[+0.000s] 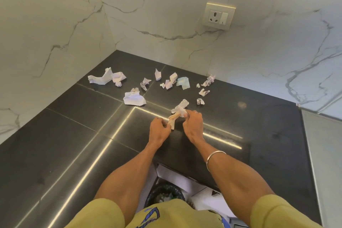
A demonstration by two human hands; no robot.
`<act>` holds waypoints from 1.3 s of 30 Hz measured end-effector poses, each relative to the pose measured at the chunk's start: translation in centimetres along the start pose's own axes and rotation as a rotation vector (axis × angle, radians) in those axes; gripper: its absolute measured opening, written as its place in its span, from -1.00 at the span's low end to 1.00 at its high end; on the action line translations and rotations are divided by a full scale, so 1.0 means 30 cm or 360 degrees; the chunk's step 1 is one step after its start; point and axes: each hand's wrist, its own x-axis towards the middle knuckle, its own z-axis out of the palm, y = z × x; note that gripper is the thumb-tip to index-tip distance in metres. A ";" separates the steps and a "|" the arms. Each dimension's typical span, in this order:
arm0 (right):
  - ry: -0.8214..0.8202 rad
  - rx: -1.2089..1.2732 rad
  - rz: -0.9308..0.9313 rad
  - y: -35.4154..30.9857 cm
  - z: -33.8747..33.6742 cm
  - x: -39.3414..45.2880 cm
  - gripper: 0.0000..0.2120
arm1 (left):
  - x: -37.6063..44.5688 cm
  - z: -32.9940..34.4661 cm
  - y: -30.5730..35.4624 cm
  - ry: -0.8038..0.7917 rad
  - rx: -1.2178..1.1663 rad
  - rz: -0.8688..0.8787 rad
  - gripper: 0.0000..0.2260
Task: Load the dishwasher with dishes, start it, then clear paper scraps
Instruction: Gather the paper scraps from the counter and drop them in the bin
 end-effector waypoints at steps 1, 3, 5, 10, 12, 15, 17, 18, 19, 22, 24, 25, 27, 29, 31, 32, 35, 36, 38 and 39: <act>0.0019 0.0002 -0.0027 -0.007 0.002 -0.001 -0.75 | -0.002 -0.004 -0.004 0.0023 -0.0052 -0.0028 -0.87; 0.0019 -0.0015 -0.0060 -0.024 0.012 -0.002 -0.77 | -0.005 -0.015 -0.012 0.0062 -0.0166 -0.0083 -0.86; 0.0001 0.0048 -0.0048 -0.046 0.024 -0.010 -0.79 | 0.002 -0.025 -0.025 0.0106 -0.0260 -0.0141 -0.86; 0.0013 0.0249 -0.0025 -0.108 0.070 -0.046 -0.80 | 0.016 -0.072 -0.025 0.0159 -0.0545 -0.0352 -0.87; -0.0016 0.0213 -0.0061 -0.122 0.090 -0.059 -0.81 | 0.019 -0.092 -0.010 0.0226 -0.0704 -0.0477 -0.83; -0.0111 0.0180 -0.0204 -0.151 0.100 -0.083 -0.84 | 0.038 -0.119 0.017 0.0332 -0.1069 -0.0821 -0.76; -0.0209 0.0157 -0.0362 -0.175 0.113 -0.096 -0.76 | 0.056 -0.137 0.031 0.0206 -0.1485 -0.1013 -0.68; -0.0281 0.0131 -0.0442 -0.186 0.125 -0.102 -0.71 | 0.067 -0.141 0.030 0.0102 -0.1720 -0.1062 -0.61; -0.0346 0.0100 -0.0506 -0.193 0.140 -0.107 -0.67 | 0.080 -0.144 0.030 0.0020 -0.1917 -0.1086 -0.56; -0.0419 0.0074 -0.0546 -0.211 0.165 -0.120 -0.72 | 0.105 -0.150 0.022 -0.0050 -0.2125 -0.1125 -0.60; -0.0429 0.0070 -0.0602 -0.219 0.163 -0.123 -0.72 | 0.103 -0.155 0.010 0.0068 -0.1965 -0.1237 -0.71; -0.0440 0.0054 -0.0645 -0.223 0.158 -0.123 -0.72 | 0.102 -0.156 0.001 0.0166 -0.1866 -0.1297 -0.73; -0.0424 -0.0005 -0.0705 -0.224 0.149 -0.124 -0.74 | 0.111 -0.150 -0.025 0.0258 -0.1833 -0.1379 -0.71; -0.0322 -0.0044 -0.0657 -0.213 0.142 -0.125 -0.78 | 0.121 -0.150 -0.037 0.0314 -0.1906 -0.1427 -0.67; -0.0123 -0.0152 -0.0568 -0.181 0.135 -0.120 -0.80 | 0.135 -0.147 -0.054 0.0333 -0.1932 -0.1456 -0.67; -0.0026 -0.0258 -0.0510 -0.158 0.128 -0.114 -0.81 | 0.138 -0.148 -0.060 0.0307 -0.1925 -0.1462 -0.68; 0.0082 -0.0630 -0.0187 -0.076 0.079 -0.100 -0.75 | 0.134 -0.152 -0.060 0.0210 -0.1935 -0.1481 -0.70; 0.0101 -0.0704 -0.0081 -0.044 0.060 -0.102 -0.76 | 0.135 -0.147 -0.063 0.0160 -0.1913 -0.1491 -0.71; 0.0089 -0.0777 0.0084 0.012 0.033 -0.112 -0.74 | 0.131 -0.133 -0.060 0.0079 -0.1825 -0.1463 -0.68; 0.0064 -0.0794 0.0150 0.035 0.027 -0.118 -0.73 | 0.126 -0.122 -0.057 0.0045 -0.1786 -0.1435 -0.65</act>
